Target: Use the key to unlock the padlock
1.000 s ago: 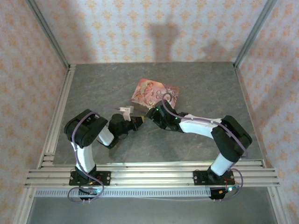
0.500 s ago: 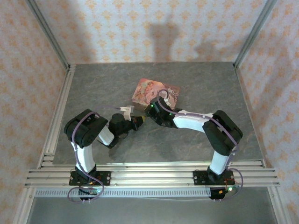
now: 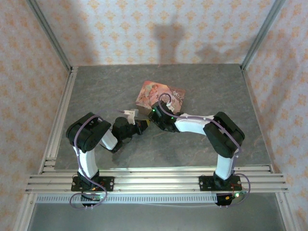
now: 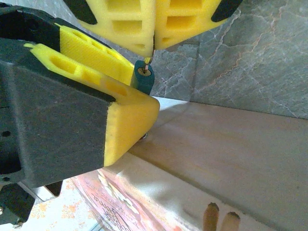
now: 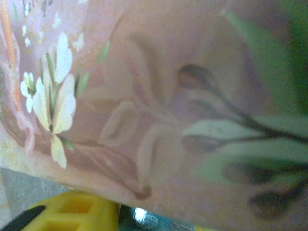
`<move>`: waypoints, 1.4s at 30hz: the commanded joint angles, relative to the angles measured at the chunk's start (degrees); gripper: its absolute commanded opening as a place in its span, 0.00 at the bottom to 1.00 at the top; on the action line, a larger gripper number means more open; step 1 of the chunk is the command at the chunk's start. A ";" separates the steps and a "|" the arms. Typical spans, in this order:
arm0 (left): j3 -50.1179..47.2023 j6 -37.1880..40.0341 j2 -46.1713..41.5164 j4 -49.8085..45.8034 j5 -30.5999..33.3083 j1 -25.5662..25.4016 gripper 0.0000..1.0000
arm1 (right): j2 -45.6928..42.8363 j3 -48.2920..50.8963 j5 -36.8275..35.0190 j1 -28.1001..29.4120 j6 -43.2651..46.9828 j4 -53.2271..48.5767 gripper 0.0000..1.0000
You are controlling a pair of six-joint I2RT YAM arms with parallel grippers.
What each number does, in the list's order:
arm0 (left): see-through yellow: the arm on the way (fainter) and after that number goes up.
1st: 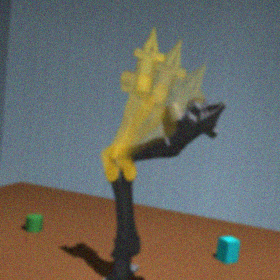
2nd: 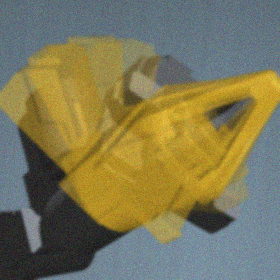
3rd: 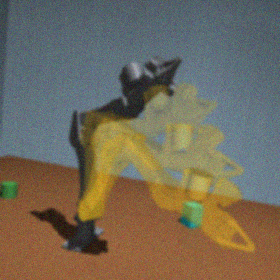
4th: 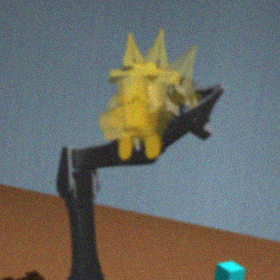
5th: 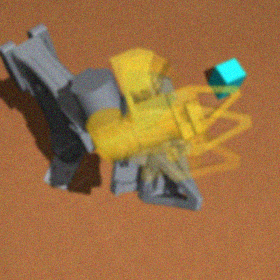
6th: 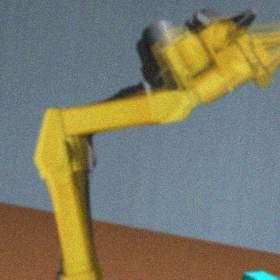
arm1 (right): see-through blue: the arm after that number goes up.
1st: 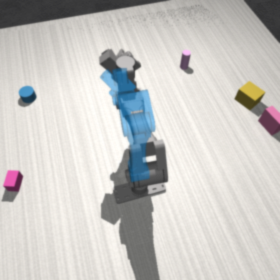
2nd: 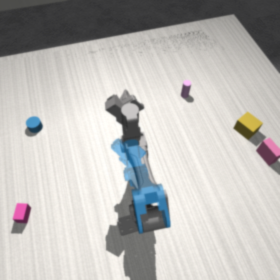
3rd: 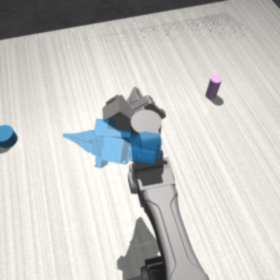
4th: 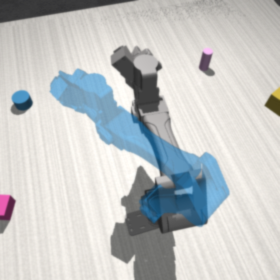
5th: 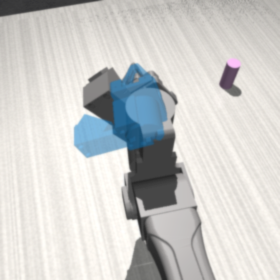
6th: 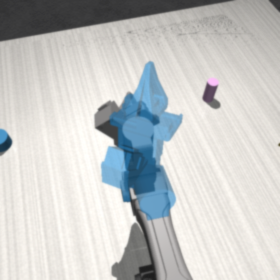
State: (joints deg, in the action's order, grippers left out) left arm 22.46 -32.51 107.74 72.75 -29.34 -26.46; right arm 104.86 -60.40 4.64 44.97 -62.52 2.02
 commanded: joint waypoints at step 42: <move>11.89 -13.72 -0.87 2.66 -14.42 0.28 0.08 | 0.20 3.95 4.99 0.29 -5.17 8.60 0.00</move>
State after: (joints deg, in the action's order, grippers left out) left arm 29.52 -44.97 107.72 65.08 -36.64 -24.58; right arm 104.77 -57.45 3.33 43.24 -65.87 10.20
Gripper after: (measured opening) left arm 0.069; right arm 0.183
